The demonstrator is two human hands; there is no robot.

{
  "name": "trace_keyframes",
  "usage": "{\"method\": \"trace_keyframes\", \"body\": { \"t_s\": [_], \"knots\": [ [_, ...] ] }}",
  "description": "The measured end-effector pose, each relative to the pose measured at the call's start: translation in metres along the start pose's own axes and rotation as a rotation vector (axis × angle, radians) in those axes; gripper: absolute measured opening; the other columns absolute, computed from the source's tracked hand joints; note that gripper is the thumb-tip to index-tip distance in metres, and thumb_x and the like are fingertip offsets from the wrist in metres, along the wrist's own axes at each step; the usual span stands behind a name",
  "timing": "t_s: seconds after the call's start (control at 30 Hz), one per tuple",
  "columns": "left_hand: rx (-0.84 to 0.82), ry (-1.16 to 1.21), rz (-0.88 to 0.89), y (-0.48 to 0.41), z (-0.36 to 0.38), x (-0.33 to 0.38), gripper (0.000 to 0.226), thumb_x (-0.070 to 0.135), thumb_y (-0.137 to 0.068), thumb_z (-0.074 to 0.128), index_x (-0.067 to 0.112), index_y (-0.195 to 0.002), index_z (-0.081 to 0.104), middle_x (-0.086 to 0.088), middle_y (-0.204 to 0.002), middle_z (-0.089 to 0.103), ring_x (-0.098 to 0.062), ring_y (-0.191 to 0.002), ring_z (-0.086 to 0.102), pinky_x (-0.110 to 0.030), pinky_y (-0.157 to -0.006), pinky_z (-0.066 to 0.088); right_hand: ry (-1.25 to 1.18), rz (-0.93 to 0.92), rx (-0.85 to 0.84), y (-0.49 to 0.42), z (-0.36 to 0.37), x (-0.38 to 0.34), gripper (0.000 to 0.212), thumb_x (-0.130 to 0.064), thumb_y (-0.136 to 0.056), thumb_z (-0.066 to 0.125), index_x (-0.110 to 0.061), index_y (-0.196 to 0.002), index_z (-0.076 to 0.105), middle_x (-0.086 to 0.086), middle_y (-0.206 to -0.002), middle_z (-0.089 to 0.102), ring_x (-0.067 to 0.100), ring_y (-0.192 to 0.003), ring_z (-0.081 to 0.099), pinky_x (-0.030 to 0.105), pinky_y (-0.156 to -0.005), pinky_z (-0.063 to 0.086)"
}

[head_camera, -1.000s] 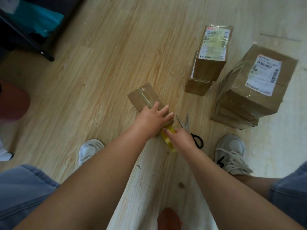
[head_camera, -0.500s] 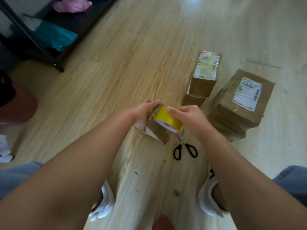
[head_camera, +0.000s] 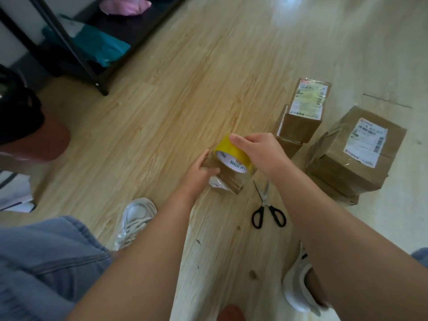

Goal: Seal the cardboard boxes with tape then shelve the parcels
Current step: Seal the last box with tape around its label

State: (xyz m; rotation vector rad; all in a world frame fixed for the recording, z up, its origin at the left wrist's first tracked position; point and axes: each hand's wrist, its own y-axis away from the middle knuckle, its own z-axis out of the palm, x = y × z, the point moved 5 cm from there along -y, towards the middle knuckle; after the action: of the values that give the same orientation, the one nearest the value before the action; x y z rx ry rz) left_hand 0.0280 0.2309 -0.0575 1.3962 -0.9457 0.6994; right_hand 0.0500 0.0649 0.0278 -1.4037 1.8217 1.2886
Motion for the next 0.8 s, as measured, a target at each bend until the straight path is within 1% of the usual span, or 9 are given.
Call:
{"method": "trace_keyframes", "body": {
  "t_s": [0.07, 0.17, 0.27, 0.33, 0.43, 0.57, 0.67, 0.73, 0.8],
  "knots": [
    [0.021, 0.049, -0.018, 0.001, 0.0, -0.006, 0.047, 0.016, -0.1, 0.054, 0.035, -0.141, 0.04, 0.015, -0.118, 0.054, 0.008, -0.093, 0.053, -0.004, -0.067, 0.042, -0.008, 0.012, -0.008, -0.004, 0.006, -0.002, 0.062, -0.054, -0.091, 0.065, 0.007, -0.077, 0.062, 0.006, -0.06, 0.045, 0.015, -0.056, 0.039, 0.029, -0.057, 0.032],
    [0.065, 0.012, -0.022, -0.002, -0.001, -0.013, 0.048, 0.031, -0.102, 0.052, 0.034, -0.146, 0.035, 0.007, -0.135, 0.045, -0.01, -0.118, 0.046, -0.027, -0.091, 0.039, -0.012, 0.061, -0.004, -0.006, 0.009, -0.001, 0.062, -0.055, -0.09, 0.064, 0.0, -0.063, 0.059, -0.003, -0.045, 0.049, 0.014, -0.05, 0.04, 0.027, -0.055, 0.033],
    [0.127, -0.065, -0.007, -0.004, 0.001, -0.012, 0.042, 0.029, -0.102, 0.05, 0.029, -0.142, 0.037, 0.004, -0.133, 0.047, -0.016, -0.114, 0.05, -0.031, -0.085, 0.045, -0.026, 0.082, -0.009, -0.006, 0.012, 0.0, 0.067, -0.058, -0.089, 0.063, 0.009, -0.084, 0.069, 0.003, -0.052, 0.058, 0.017, -0.056, 0.046, 0.029, -0.059, 0.038],
    [0.171, -0.065, 0.005, -0.006, 0.003, -0.01, 0.037, 0.024, -0.101, 0.051, 0.025, -0.137, 0.041, -0.001, -0.13, 0.051, -0.018, -0.11, 0.054, -0.037, -0.085, 0.05, -0.001, 0.097, 0.008, -0.005, 0.012, 0.0, 0.062, -0.055, -0.091, 0.062, 0.005, -0.072, 0.065, 0.0, -0.045, 0.057, 0.013, -0.048, 0.042, 0.026, -0.054, 0.036],
    [0.207, -0.038, -0.02, -0.01, -0.002, -0.011, 0.034, 0.022, -0.1, 0.052, 0.023, -0.133, 0.044, -0.004, -0.124, 0.056, -0.017, -0.102, 0.059, -0.048, -0.092, 0.053, 0.124, 0.133, 0.038, -0.003, 0.01, 0.003, 0.062, -0.049, -0.092, 0.062, -0.011, -0.048, 0.041, -0.007, -0.032, 0.043, 0.006, -0.032, 0.028, 0.024, -0.045, 0.029],
    [0.198, -0.036, -0.035, -0.011, -0.009, -0.008, 0.034, 0.022, -0.102, 0.05, 0.023, -0.135, 0.042, 0.008, -0.103, 0.056, -0.001, -0.085, 0.056, -0.04, -0.084, 0.055, 0.394, 0.214, 0.094, 0.003, 0.006, 0.02, 0.057, -0.049, -0.09, 0.06, -0.015, -0.047, 0.044, -0.008, -0.028, 0.039, 0.011, -0.035, 0.031, 0.023, -0.042, 0.027],
    [0.193, -0.036, -0.027, -0.01, -0.004, -0.008, 0.036, 0.022, -0.102, 0.051, 0.025, -0.137, 0.043, 0.002, -0.116, 0.057, -0.005, -0.091, 0.057, -0.039, -0.083, 0.055, 0.53, 0.243, 0.151, 0.007, 0.004, 0.028, 0.052, -0.05, -0.09, 0.058, -0.012, -0.056, 0.048, -0.002, -0.042, 0.047, 0.015, -0.042, 0.04, 0.024, -0.044, 0.028],
    [0.196, -0.006, -0.035, -0.009, -0.002, -0.008, 0.035, 0.022, -0.103, 0.051, 0.025, -0.137, 0.042, 0.005, -0.11, 0.055, -0.002, -0.087, 0.056, -0.031, -0.069, 0.053, 0.597, 0.281, 0.152, 0.01, 0.002, 0.032, 0.055, -0.058, -0.09, 0.058, -0.012, -0.061, 0.048, -0.001, -0.052, 0.046, 0.017, -0.046, 0.043, 0.024, -0.046, 0.029],
    [0.194, 0.004, -0.046, -0.009, -0.003, -0.007, 0.034, 0.022, -0.103, 0.05, 0.025, -0.136, 0.042, 0.006, -0.105, 0.054, -0.001, -0.084, 0.056, -0.03, -0.065, 0.053, 0.538, 0.305, 0.129, 0.013, 0.0, 0.038, 0.061, -0.066, -0.087, 0.059, -0.015, -0.057, 0.041, -0.004, -0.048, 0.039, 0.014, -0.042, 0.035, 0.024, -0.045, 0.025]
  ]
}}
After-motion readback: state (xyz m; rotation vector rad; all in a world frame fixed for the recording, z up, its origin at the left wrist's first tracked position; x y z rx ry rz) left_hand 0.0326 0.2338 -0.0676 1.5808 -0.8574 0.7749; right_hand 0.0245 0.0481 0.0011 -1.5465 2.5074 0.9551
